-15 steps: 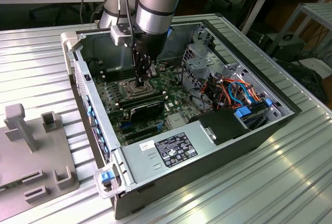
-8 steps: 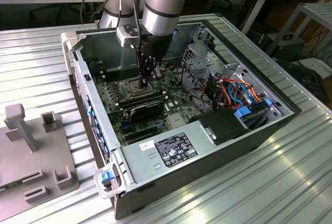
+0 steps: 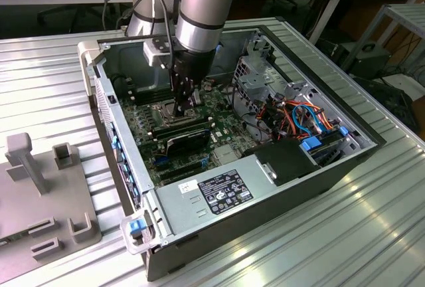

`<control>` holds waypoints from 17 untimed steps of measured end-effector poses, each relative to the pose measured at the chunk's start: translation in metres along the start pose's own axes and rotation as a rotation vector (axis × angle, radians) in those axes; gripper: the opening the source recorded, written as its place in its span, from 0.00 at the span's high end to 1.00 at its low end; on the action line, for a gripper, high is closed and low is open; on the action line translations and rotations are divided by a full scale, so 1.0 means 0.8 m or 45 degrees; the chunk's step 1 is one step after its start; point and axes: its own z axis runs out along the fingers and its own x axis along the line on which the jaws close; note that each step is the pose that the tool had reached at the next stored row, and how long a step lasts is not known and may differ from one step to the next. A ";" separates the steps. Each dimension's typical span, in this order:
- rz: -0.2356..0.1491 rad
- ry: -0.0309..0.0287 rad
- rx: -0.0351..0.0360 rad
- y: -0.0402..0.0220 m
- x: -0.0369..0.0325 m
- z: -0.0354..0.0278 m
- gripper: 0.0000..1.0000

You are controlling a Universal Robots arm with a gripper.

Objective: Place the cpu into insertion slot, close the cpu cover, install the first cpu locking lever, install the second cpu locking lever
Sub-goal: 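Install the second cpu locking lever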

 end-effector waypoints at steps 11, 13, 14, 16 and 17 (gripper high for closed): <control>-0.002 0.0015 0.0024 0.0175 -0.0001 0.0139 0.89; -0.003 0.0005 0.0027 0.0192 -0.0001 0.0170 0.89; -0.004 -0.0008 0.0028 0.0196 -0.0001 0.0188 0.89; -0.009 -0.0052 0.0027 0.0226 0.0000 0.0214 0.89; -0.010 -0.0066 0.0028 0.0260 -0.0001 0.0217 0.89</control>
